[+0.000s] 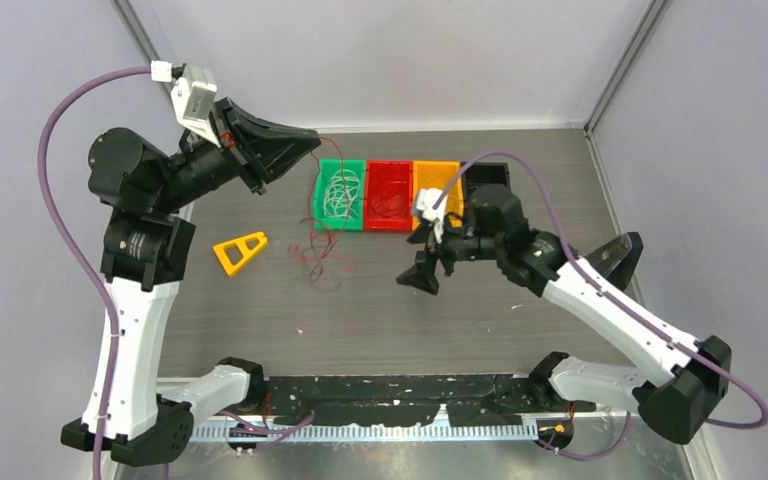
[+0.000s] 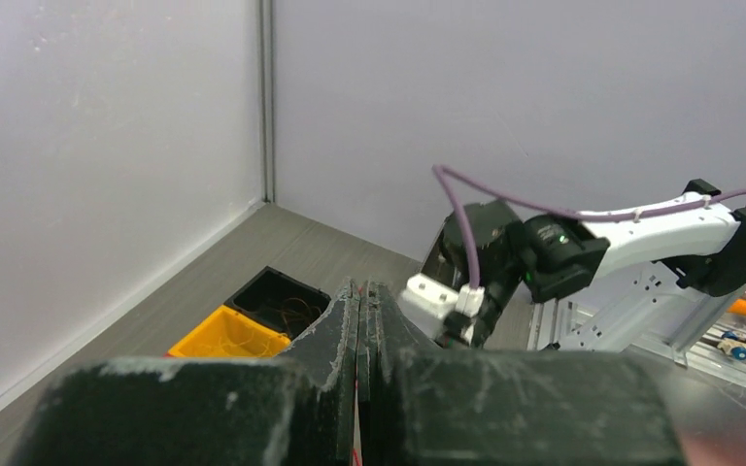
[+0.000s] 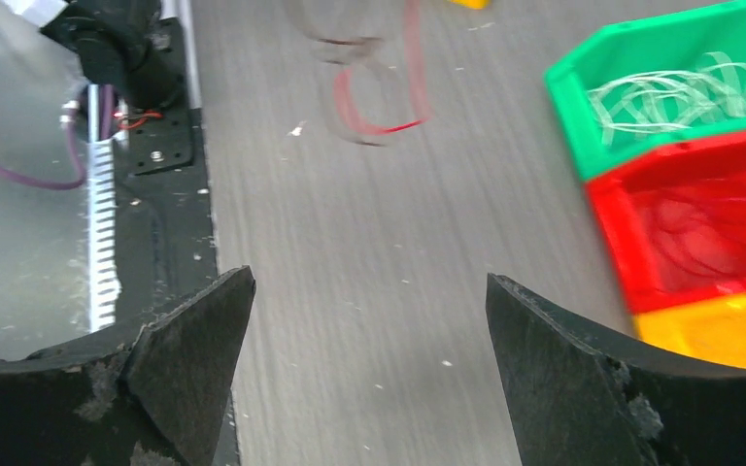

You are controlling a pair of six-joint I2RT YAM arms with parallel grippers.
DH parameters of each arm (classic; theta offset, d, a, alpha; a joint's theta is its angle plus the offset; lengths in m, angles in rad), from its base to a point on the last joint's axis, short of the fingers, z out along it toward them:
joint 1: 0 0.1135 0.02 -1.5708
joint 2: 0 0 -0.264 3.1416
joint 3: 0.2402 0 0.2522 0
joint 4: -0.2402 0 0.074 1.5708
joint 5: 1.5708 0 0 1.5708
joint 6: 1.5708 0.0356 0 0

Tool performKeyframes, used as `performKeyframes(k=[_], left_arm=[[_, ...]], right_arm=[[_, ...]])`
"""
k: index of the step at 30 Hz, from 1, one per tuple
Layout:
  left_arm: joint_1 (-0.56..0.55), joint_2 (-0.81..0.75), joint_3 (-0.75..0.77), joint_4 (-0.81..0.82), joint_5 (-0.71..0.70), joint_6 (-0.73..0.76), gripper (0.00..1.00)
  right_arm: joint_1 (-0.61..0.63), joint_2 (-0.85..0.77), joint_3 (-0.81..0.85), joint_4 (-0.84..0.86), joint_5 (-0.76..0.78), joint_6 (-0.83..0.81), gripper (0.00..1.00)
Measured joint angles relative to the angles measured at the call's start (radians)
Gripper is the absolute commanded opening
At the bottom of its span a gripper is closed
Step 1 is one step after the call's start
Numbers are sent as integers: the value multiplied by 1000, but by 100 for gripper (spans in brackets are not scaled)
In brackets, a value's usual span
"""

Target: Untangle the cables

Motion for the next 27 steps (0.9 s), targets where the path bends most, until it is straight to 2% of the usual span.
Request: performKeyframes(k=[6,11,14,16,17,18,19,20,21,23,27], left_arm=[[0,-1,0,2,-25,-11,0],[1,25,10,16,-43,-46,0],[1,54,26,26,-50,-73,0],[1,71,32,38,-51,-88,0],[1,79,34,44,-50,-98,0],[1,84,35,47,-50,-105,0],[1,89,37,48,-50,-108,0],[2,92,40,48,-50,-108,0],[5,94,44,48,-49,-108,0],[18,93,50,52,-48,-110,0],[90,87,66,73,-46,-132,0]], right_arm=[[136,107,-84,269,41,127,95],[185,184,-84,462,186,146,96],[186,224,-84,535,311,132,100],[185,253,-84,575,391,120,76],[185,269,-83,592,427,112,56],[183,290,-78,603,456,106,47],[183,309,-71,611,478,96,34],[182,334,-62,619,497,95,28],[182,356,-54,621,514,88,17],[182,380,-50,616,530,72,7],[162,375,-54,568,513,55,6]])
